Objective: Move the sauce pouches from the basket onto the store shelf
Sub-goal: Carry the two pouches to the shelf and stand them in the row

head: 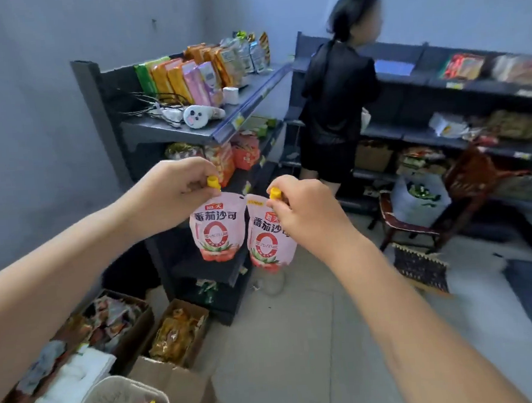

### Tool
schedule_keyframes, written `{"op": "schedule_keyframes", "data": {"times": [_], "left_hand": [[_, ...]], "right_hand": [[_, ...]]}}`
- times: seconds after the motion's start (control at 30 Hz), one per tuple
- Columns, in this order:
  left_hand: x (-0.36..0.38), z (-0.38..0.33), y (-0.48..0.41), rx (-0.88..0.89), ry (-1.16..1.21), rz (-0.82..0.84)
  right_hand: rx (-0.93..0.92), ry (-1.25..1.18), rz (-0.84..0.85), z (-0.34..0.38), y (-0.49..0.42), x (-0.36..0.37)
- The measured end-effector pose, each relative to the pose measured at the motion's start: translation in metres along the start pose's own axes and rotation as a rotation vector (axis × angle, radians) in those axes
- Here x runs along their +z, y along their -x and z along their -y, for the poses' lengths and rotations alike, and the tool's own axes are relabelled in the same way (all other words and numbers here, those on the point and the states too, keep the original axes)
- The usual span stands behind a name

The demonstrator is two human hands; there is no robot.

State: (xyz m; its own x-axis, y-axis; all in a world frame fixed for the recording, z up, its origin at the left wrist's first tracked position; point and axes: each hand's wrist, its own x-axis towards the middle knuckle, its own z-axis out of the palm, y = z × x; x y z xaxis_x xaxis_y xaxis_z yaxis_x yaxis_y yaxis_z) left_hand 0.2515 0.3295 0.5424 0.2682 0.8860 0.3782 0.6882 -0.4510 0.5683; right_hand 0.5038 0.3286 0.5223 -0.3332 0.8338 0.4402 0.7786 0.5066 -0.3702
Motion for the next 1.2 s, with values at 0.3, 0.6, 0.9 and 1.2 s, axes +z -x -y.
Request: {"op": "schedule_keyframes", "data": {"times": [0.3,0.6,0.9,1.2], "left_hand": [[0.153,-0.133,-0.170,0.329,-0.009,0.275],[0.340,-0.302,-0.318,0.588,0.147,0.398],[0.491,-0.426,-0.423,0.898,0.252,0.586],[0.627,-0.575,-0.490,1.022,0.515,0.881]], "right_hand": [[0.257,0.164,-0.217,-0.172,0.039,-0.133],[0.540,0.326,-0.330,-0.356,0.108,-0.280],[0.872,0.401,-0.494,-0.475,0.169,-0.361],[1.165,0.499,-0.683,-0.560,0.235,-0.434]]}}
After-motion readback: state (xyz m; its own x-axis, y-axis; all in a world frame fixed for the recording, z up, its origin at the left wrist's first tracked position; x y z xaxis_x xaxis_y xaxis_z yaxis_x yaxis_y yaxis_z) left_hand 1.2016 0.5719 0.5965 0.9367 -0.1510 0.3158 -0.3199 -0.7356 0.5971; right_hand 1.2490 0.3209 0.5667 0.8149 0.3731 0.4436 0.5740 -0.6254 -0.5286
